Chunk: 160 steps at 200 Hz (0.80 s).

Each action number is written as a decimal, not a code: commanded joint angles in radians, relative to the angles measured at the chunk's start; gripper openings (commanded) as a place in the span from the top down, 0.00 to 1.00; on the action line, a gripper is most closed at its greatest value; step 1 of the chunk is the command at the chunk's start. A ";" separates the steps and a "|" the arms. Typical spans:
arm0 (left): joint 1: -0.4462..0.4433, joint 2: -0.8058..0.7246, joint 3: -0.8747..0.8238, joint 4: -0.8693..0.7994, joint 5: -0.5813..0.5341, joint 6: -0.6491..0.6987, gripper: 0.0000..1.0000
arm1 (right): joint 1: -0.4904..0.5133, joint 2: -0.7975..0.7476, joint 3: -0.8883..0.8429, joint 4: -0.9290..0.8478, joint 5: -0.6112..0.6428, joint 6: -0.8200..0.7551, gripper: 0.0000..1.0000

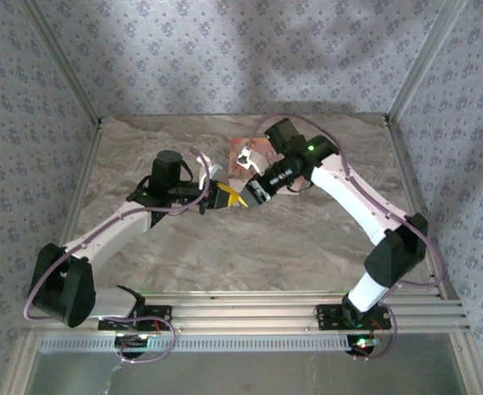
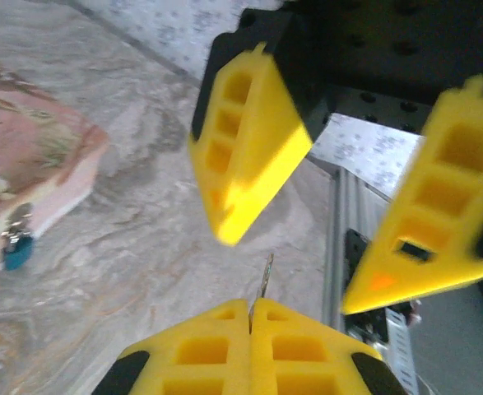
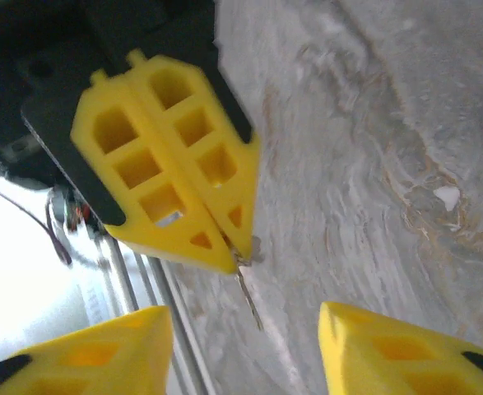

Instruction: Unlock the padlock with the key

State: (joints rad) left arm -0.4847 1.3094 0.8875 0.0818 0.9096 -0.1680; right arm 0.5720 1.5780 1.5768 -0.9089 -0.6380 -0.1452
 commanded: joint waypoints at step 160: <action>-0.026 -0.079 -0.076 0.357 -0.201 -0.498 1.00 | -0.054 -0.118 -0.353 0.827 -0.101 0.704 0.44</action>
State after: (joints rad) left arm -0.5056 1.2396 0.7776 0.3809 0.7017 -0.6353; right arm 0.5152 1.4570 1.2266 -0.1143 -0.7223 0.5331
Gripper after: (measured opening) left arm 0.054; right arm 0.568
